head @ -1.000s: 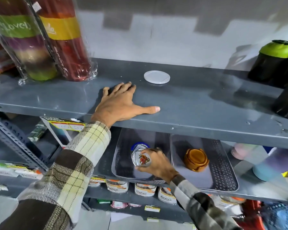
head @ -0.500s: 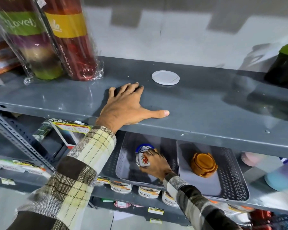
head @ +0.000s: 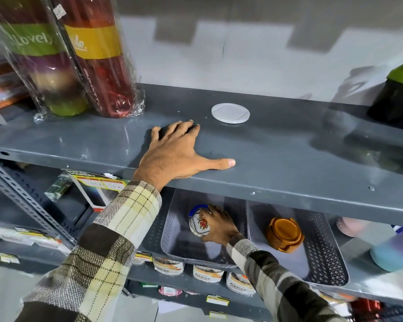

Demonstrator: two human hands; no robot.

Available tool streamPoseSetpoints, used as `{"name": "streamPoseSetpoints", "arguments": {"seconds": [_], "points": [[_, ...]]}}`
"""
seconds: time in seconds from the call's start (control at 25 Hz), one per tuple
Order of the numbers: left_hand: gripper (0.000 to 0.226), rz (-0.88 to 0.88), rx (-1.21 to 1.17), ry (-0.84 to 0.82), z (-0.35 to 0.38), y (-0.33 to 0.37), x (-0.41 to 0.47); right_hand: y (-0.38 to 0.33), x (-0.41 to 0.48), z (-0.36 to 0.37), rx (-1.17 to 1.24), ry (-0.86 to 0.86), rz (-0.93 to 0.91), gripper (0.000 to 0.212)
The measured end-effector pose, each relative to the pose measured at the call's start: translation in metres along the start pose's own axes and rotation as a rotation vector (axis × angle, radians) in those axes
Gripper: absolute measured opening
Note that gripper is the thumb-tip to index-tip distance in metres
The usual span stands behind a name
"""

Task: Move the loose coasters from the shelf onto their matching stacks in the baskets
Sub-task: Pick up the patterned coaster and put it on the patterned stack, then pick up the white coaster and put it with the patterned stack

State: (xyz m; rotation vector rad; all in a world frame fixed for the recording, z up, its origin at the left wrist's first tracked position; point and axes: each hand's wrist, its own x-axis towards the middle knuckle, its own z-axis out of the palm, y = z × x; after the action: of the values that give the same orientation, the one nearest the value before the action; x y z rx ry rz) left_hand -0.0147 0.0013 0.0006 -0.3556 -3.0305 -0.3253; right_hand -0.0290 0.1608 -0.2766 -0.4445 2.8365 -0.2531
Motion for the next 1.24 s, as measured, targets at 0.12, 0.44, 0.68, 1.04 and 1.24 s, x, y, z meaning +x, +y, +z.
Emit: {"name": "streamPoseSetpoints", "arguments": {"seconds": [0.12, 0.44, 0.68, 1.04, 1.24], "points": [[0.14, -0.001, 0.001, 0.0, 0.0, 0.0, 0.0, 0.001, 0.005, -0.003, 0.005, 0.028, 0.004, 0.091], [0.14, -0.014, 0.001, -0.006, 0.001, -0.001, 0.002, 0.002, 0.003, -0.009, 0.025, 0.047, 0.005, 0.104], [0.14, -0.025, -0.005, -0.008, -0.001, 0.0, 0.001, -0.012, -0.043, -0.051, 0.088, 0.142, -0.04, 0.093], [0.144, -0.029, -0.01, -0.125, -0.006, 0.003, -0.008, -0.068, -0.214, -0.183, -0.007, 0.455, -0.195, 0.066], [0.154, -0.019, 0.002, -0.145, -0.009, 0.007, -0.012, -0.08, -0.259, -0.231, -0.032, 0.715, -0.201, 0.06]]}}
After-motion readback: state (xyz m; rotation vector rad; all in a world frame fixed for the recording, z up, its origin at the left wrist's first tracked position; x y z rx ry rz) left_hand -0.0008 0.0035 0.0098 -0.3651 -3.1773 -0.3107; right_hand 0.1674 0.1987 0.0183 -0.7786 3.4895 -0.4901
